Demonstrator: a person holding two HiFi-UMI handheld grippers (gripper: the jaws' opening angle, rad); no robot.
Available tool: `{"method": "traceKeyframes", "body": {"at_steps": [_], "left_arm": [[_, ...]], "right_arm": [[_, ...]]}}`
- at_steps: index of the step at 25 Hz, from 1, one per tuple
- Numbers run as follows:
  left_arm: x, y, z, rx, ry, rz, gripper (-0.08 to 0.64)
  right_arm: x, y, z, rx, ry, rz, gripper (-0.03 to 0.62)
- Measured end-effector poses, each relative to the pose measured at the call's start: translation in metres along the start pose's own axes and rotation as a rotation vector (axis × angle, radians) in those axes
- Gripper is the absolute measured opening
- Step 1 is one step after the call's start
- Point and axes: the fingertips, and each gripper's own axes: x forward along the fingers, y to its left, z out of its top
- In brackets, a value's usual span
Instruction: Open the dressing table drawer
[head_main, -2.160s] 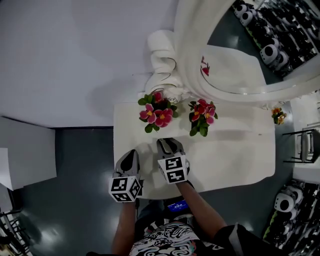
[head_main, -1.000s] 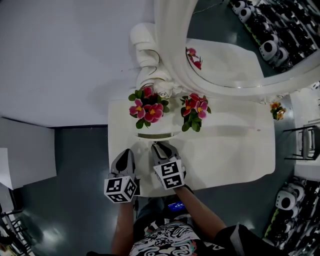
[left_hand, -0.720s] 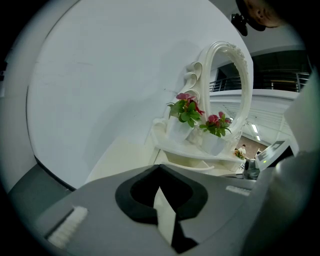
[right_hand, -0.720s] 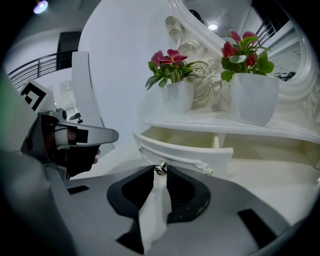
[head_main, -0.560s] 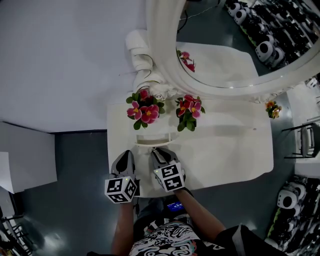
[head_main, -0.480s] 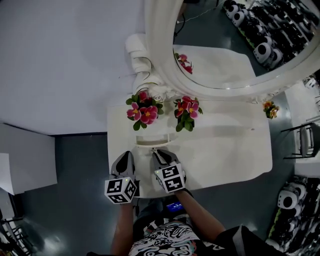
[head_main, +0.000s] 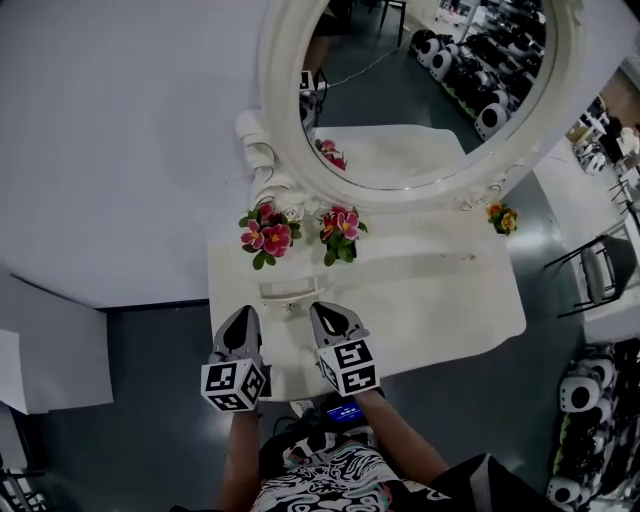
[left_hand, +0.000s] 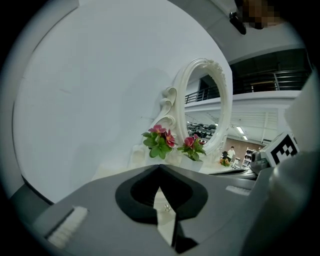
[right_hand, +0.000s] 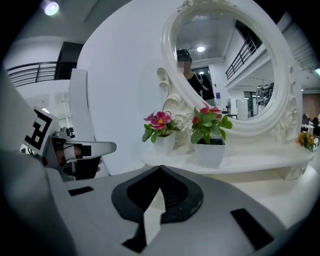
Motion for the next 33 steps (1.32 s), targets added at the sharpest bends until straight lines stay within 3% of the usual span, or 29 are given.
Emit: {"method": "traceKeyframes", "body": {"at_steps": [9,33], "left_arm": [[-0.010,-0.008,0.009,0.004,-0.026,-0.017,0.002],[-0.008,-0.010,-0.003,0.022,0.015,-0.026,0.002]], "right_arm": [[-0.019,0.006,0.006,-0.010,-0.020,-0.019,0.002],[-0.024,0.003,0.004,-0.005,-0.018,-0.024,0.002]]}}
